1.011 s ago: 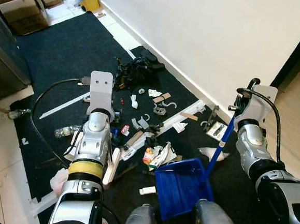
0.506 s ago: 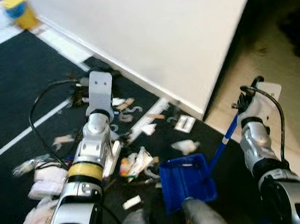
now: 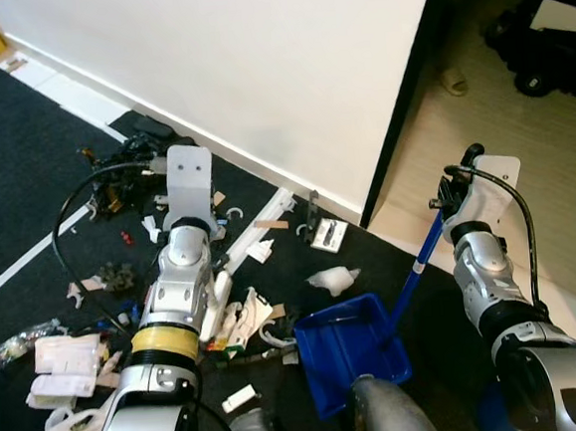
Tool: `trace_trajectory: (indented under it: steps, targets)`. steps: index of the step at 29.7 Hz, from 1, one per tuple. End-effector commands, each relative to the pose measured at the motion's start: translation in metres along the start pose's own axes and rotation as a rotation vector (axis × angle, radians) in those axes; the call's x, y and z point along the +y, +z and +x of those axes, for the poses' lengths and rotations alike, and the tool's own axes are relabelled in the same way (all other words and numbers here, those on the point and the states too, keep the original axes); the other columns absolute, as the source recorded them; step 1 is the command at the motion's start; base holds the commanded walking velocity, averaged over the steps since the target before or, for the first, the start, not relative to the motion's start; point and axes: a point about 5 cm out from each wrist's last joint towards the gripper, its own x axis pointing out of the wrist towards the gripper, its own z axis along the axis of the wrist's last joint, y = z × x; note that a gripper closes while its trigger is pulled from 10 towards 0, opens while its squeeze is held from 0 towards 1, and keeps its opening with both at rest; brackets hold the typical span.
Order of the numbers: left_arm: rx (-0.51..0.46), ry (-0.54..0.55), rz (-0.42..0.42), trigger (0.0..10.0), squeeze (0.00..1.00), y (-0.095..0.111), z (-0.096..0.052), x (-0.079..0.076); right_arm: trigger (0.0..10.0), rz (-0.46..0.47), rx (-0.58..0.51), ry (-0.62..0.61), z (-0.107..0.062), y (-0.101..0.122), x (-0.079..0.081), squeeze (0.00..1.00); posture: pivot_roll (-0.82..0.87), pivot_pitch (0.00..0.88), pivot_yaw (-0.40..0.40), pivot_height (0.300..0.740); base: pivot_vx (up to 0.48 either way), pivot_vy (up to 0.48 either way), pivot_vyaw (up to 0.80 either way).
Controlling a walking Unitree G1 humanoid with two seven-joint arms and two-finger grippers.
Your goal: Sweep floor
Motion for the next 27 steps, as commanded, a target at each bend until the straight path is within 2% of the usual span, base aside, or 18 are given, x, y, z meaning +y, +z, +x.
trace_trajectory:
  steps: [1,4,7,13,20,27]
  targets:
    - [-0.022,0.01,0.015,10.0,0.0,0.004,-0.002,-0.001,10.0,0.003,-0.016,0.012,0.004,0.007,0.002,0.0,0.08,0.071,-0.052,0.74,0.0,-0.48,0.0]
    - [-0.019,0.02,0.004,10.0,0.0,0.004,-0.003,0.0,10.0,0.003,-0.015,0.017,0.005,0.008,0.003,0.0,0.08,0.073,-0.053,0.74,0.0,-0.443,0.0]
    - [-0.029,0.085,-0.046,10.0,0.0,0.005,-0.004,0.008,10.0,0.012,-0.005,0.047,0.007,0.009,0.005,0.0,0.08,0.073,-0.056,0.74,0.0,0.0,0.0]
    - [-0.076,0.141,0.002,10.0,0.0,0.012,-0.004,0.019,10.0,0.039,-0.022,0.07,0.011,0.017,0.008,0.0,0.08,0.073,-0.061,0.74,0.0,0.0,0.0]
    - [-0.084,0.17,0.024,10.0,0.0,0.013,-0.006,0.027,10.0,0.053,-0.026,0.073,0.012,0.018,0.013,0.0,0.09,0.071,-0.065,0.74,0.0,0.0,0.0]
    - [-0.078,0.159,0.047,10.0,0.0,0.012,-0.004,0.033,10.0,0.005,-0.044,0.0,0.01,0.017,0.011,0.0,0.11,0.09,-0.067,0.74,0.0,0.0,0.0]
